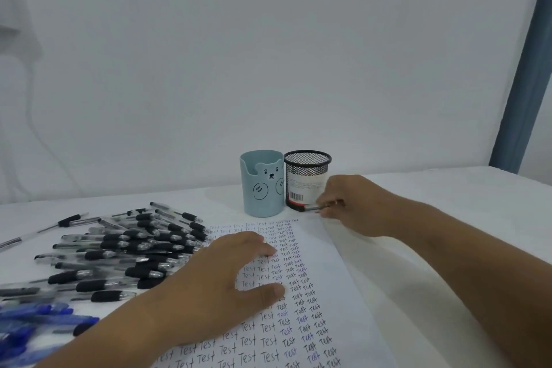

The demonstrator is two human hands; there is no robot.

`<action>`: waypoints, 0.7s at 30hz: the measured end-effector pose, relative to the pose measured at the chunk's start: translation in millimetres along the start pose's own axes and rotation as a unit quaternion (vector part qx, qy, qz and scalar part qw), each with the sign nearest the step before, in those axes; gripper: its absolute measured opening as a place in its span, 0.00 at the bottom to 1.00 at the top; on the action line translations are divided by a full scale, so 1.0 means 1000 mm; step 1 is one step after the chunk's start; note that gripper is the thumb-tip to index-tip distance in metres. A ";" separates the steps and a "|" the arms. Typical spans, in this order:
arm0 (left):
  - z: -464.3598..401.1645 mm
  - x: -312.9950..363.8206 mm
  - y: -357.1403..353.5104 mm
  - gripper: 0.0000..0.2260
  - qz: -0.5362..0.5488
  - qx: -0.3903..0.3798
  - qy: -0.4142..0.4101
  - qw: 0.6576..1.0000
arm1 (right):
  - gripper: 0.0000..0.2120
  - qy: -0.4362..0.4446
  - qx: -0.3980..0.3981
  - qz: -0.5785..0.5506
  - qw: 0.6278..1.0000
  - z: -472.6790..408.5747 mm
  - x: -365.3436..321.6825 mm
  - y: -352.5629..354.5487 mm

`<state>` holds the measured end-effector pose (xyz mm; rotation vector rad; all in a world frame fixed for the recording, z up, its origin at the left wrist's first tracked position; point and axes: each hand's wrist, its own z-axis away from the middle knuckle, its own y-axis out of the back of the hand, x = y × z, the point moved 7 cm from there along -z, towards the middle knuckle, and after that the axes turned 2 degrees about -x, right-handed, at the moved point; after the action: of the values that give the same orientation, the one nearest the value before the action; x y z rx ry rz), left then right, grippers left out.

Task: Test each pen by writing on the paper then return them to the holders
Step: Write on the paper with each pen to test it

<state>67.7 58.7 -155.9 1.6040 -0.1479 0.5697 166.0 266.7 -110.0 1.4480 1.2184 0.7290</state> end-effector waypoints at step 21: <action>0.004 0.009 0.006 0.24 0.039 0.023 0.004 0.999 | 0.10 0.058 0.021 -0.024 0.998 0.008 -0.041 -0.008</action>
<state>73.9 56.0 -147.0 1.6455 -0.1949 0.6435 159.2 225.0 -112.9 1.4234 1.3600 0.7674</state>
